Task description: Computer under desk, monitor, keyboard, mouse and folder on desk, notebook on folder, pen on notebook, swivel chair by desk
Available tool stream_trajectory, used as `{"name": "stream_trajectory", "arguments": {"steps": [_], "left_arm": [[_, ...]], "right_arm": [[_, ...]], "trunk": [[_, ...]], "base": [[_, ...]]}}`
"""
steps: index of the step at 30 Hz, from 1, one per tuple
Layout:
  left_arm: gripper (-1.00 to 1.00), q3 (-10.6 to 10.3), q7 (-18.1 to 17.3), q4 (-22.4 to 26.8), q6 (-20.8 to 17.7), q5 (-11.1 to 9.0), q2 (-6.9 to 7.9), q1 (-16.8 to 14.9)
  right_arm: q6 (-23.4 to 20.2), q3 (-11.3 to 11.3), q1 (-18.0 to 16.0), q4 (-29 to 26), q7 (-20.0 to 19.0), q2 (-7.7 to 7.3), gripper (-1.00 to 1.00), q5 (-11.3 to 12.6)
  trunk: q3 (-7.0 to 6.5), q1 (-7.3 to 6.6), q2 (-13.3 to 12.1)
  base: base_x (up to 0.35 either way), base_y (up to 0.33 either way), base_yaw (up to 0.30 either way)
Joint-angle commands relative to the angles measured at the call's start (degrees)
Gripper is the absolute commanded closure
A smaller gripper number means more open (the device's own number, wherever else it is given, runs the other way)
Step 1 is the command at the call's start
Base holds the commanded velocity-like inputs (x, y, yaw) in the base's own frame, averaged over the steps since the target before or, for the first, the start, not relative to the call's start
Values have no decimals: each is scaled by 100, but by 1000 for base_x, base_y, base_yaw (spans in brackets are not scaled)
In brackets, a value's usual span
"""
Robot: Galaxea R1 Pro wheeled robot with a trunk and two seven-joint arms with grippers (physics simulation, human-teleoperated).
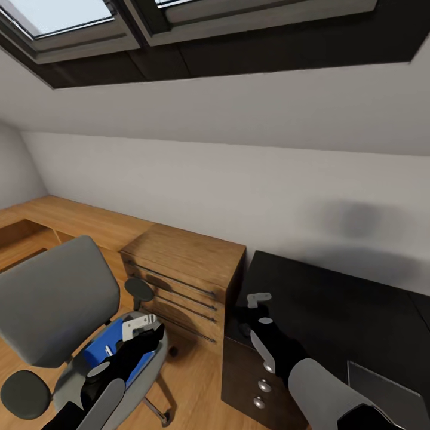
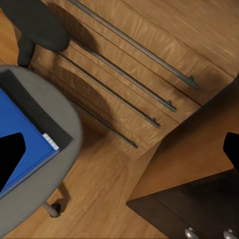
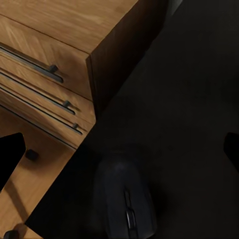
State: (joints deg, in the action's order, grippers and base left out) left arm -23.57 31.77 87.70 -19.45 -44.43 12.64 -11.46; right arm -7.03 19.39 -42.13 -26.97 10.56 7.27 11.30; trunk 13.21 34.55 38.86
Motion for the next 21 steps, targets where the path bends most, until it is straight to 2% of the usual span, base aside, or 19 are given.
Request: {"name": "stream_trajectory", "arguments": {"steps": [1, 9, 21], "left_arm": [[-100, -14, 49, 10, -7, -39, 4, -8], [-100, -16, 49, 10, -13, -39, 2, -12], [-100, -16, 49, 10, -15, -39, -4, -7]], "right_arm": [[-28, 48, -5, -5, 51, -6, -100, 56], [-35, 48, -18, 343, 51, -6, -100, 62], [-69, 48, -31, 455, 51, -6, -100, 56]], "trunk": [[28, 24, 50], [171, 200, 371], [387, 464, 852]], "base": [[0, 0, 0], [0, 0, 0], [0, 0, 0]]}}
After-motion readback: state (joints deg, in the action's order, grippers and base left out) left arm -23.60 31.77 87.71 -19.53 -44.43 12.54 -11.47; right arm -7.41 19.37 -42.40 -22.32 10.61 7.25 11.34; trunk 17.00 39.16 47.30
